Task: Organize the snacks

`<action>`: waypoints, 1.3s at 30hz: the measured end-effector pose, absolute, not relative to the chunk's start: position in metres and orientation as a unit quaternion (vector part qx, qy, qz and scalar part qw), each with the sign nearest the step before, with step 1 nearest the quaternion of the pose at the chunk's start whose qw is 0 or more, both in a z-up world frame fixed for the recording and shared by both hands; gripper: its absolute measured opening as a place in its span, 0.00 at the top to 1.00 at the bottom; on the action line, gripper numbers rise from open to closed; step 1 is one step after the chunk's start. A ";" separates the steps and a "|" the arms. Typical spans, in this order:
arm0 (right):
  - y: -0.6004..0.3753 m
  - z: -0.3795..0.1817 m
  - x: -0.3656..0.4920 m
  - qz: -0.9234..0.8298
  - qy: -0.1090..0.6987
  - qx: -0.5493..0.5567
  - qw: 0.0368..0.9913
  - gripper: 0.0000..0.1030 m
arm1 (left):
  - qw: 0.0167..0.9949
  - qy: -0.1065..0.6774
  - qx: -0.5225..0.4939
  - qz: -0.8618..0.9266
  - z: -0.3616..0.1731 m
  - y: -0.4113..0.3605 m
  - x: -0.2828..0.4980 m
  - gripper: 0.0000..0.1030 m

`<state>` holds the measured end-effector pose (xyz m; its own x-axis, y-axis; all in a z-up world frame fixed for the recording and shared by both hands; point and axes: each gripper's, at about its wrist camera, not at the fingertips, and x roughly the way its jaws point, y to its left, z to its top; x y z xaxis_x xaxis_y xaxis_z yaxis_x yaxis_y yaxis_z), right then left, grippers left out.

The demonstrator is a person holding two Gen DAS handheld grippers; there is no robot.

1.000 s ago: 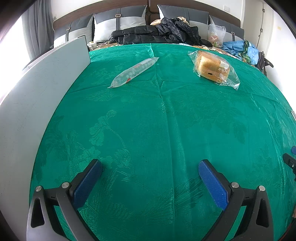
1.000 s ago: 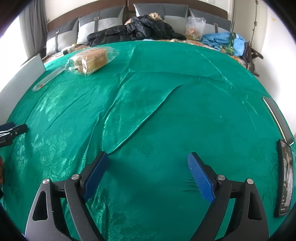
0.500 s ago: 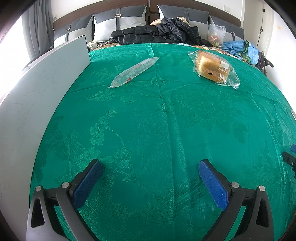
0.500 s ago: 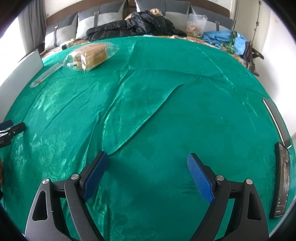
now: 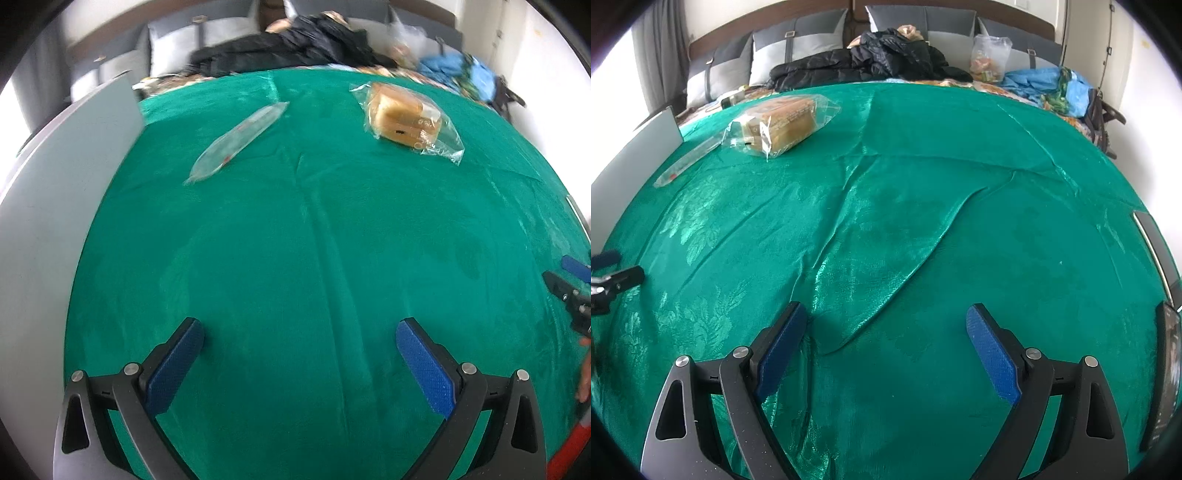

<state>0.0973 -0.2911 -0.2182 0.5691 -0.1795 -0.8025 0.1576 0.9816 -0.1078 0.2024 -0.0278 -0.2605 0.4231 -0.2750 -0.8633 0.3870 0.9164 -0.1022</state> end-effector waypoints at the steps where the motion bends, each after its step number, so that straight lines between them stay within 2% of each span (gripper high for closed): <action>1: -0.291 -0.218 0.097 -0.095 0.454 -0.012 0.886 0.12 | 0.845 0.494 0.060 -0.195 -0.256 -0.027 0.211 0.00; 5: -0.291 -0.218 0.097 -0.095 0.454 -0.012 0.886 0.12 | 0.856 0.481 0.053 -0.182 -0.232 -0.022 0.276 0.00; 10: -0.291 -0.218 0.098 -0.095 0.454 -0.012 0.886 0.11 | 0.837 0.522 0.041 -0.160 -0.246 -0.025 0.364 0.01; 13: -0.291 -0.218 0.098 -0.095 0.454 -0.012 0.886 0.11 | 0.826 0.535 0.050 -0.168 -0.258 -0.036 0.381 0.02; 15: -0.291 -0.218 0.098 -0.095 0.454 -0.012 0.886 0.11 | 0.823 0.537 0.070 -0.172 -0.265 -0.045 0.385 0.06; 19: -0.291 -0.218 0.099 -0.095 0.454 -0.012 0.886 0.11 | 0.830 0.524 0.063 -0.179 -0.266 -0.053 0.376 0.25; 22: -0.291 -0.218 0.099 -0.095 0.454 -0.012 0.886 0.11 | 0.839 0.510 0.056 -0.183 -0.261 -0.053 0.370 0.51; 23: -0.291 -0.218 0.099 -0.095 0.454 -0.012 0.886 0.11 | 0.840 0.508 0.057 -0.183 -0.260 -0.053 0.369 0.67; 25: -0.291 -0.218 0.098 -0.095 0.454 -0.012 0.886 0.11 | 0.837 0.512 0.050 -0.187 -0.257 -0.052 0.366 0.81; 30: -0.291 -0.218 0.099 -0.095 0.454 -0.012 0.886 0.11 | 0.835 0.515 0.034 -0.190 -0.256 -0.048 0.347 0.83; 39: -0.291 -0.218 0.098 -0.095 0.454 -0.012 0.886 0.11 | 0.827 0.525 -0.074 -0.184 -0.246 -0.005 0.273 0.83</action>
<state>0.0985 -0.2908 -0.2182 0.5695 -0.1790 -0.8022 0.1570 0.9817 -0.1076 0.2732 -0.0050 -0.2457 0.3802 -0.3827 -0.8420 0.2269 0.9212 -0.3162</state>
